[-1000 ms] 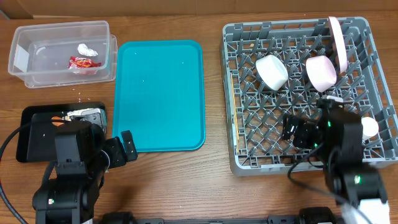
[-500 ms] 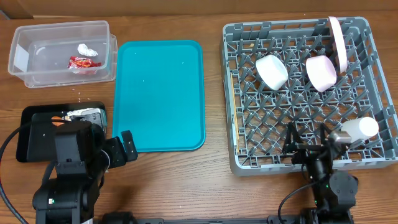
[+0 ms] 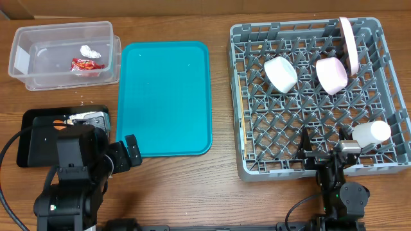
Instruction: Sort waste into correct bins and load items into the dishwasher
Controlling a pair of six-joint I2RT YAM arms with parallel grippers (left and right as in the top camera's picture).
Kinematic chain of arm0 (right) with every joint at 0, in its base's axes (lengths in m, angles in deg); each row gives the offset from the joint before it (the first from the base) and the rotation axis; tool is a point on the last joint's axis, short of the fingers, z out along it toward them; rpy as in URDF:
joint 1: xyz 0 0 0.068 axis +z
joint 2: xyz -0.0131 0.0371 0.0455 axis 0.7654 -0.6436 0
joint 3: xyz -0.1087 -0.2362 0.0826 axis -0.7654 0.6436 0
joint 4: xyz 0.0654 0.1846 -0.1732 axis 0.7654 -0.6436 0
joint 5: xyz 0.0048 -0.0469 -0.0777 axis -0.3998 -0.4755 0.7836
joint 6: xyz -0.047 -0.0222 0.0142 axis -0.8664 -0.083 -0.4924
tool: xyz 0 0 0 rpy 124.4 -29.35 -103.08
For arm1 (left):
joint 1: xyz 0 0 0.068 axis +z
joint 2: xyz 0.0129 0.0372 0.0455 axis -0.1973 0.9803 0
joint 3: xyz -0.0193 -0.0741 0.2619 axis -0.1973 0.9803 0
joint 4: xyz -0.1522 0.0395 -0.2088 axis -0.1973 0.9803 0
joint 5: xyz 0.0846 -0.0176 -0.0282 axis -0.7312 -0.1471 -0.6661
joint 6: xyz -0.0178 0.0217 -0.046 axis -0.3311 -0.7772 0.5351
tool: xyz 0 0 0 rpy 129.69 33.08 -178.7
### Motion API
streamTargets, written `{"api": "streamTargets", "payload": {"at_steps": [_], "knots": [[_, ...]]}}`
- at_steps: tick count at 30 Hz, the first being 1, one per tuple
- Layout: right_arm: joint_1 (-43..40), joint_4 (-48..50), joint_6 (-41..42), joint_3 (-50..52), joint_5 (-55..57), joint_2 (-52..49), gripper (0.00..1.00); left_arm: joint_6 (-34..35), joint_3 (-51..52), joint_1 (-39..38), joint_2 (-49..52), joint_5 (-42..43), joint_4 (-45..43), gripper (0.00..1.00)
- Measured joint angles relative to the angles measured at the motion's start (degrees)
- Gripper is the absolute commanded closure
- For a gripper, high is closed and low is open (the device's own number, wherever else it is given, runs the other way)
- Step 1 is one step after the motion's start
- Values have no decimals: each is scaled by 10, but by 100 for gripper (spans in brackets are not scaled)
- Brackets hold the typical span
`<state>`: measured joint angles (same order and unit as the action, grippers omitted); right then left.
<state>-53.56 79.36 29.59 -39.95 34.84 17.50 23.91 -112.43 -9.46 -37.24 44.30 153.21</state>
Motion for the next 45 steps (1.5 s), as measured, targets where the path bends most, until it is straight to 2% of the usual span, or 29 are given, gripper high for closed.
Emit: {"api": "streamTargets", "payload": {"at_steps": [45], "knots": [[0,0,-10,0,0,0,0,0,0,0,-8,0,13,0]]}}
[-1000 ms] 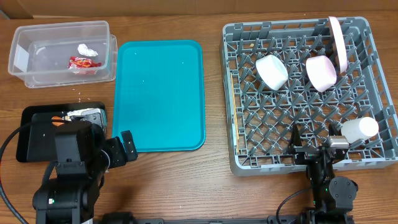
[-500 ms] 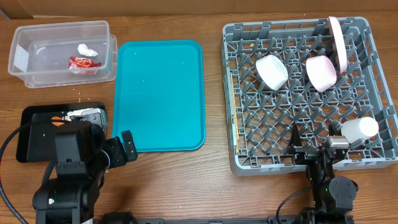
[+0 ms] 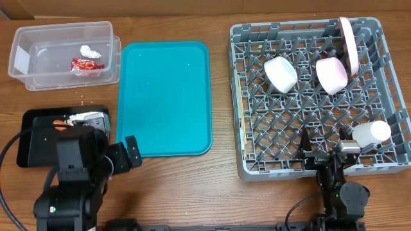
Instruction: Sort waste into correct bins and load items into the dishwasher
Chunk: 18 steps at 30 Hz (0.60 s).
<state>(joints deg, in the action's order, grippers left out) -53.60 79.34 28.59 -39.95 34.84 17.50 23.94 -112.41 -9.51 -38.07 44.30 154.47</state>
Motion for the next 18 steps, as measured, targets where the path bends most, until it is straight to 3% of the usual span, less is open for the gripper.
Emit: {"api": "streamTargets", "payload": {"at_steps": [3,7,18], "knots": [[0,0,0,0,0,0,0,0,16,-2,-29,-7,-3,0],[0,0,0,0,0,0,0,0,81,-8,-94,-24,-85,0],[0,0,0,0,0,0,0,0,412,-8,-345,-39,-461,0]]}}
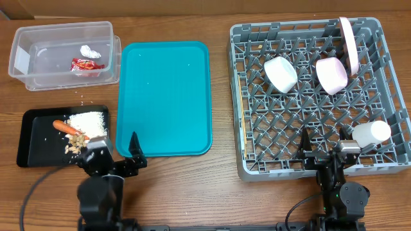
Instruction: Sort waste into correct bins and load items into the dishwasher
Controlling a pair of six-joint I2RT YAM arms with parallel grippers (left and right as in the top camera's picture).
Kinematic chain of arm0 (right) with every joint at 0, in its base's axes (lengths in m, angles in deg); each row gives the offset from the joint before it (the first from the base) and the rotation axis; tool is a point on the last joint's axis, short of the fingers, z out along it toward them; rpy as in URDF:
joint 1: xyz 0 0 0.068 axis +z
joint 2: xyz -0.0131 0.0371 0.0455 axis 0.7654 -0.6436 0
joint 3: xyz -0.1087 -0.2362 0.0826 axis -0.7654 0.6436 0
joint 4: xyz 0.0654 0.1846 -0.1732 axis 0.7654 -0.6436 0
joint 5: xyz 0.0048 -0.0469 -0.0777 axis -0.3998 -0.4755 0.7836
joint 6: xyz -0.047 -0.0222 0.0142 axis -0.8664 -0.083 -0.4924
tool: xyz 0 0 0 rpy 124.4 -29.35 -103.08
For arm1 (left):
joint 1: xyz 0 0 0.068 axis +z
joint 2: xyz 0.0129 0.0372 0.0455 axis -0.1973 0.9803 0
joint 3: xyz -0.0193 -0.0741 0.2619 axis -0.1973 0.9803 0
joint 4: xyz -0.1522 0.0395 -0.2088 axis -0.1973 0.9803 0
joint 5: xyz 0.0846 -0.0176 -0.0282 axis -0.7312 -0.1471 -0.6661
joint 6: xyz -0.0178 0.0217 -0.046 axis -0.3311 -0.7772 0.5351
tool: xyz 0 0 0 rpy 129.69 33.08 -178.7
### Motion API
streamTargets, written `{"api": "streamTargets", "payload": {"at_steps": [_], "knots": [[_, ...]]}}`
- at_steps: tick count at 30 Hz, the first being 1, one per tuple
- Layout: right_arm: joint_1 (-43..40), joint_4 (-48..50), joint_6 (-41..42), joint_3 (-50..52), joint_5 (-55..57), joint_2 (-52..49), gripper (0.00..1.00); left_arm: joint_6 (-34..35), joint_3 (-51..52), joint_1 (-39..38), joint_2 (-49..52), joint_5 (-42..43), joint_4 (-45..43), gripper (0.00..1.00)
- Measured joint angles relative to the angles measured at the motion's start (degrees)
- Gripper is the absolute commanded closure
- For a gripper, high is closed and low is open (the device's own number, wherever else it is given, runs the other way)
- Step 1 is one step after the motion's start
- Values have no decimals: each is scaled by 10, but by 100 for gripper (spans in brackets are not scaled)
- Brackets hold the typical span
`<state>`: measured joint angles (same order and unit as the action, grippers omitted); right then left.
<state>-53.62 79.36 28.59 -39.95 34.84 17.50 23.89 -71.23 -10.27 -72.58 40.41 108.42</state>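
My left gripper [117, 153] is low at the table's front edge, just below the teal tray [166, 96], which is bare. It is open and holds nothing. The black tray [35, 138] beside it holds a carrot [65, 126], rice [87, 120] and nuts. The clear bin [26, 64] contains a red wrapper [85, 64] and crumpled white paper [88, 51]. In the grey dish rack [247, 96] are a white bowl [280, 73], a pink bowl [331, 74], a pink plate [349, 43] and a white cup [372, 133]. My right gripper [323, 153] stands open at the rack's front edge.
The rack's front wall is right against my right gripper. Cables trail from both arm bases along the table's front edge. A cardboard box edge shows at the back left.
My left arm was over the right part of the black tray, hiding the food. It now sits lower and nearer the front edge, and the food in the tray is uncovered. The right arm is unchanged.
At both earlier moments my left arm stood over the black tray, covering most of its contents, with the teal tray bare and the rack loaded. Now the left arm is drawn back near the front edge, like the right one.
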Motion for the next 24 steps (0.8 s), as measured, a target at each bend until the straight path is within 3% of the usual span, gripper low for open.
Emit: {"api": "streamTargets", "payload": {"at_steps": [7,11,16,24], "knots": [[0,0,-2,0,0,0,0,-47,138,0,-90,0,-256,0],[0,0,-1,0,0,0,0,-81,152,0,-92,0,-257,0],[0,0,-2,0,0,0,0,-70,156,0,-93,-2,-144,0],[0,0,-2,0,0,0,0,-58,156,0,-94,11,-145,0]]}}
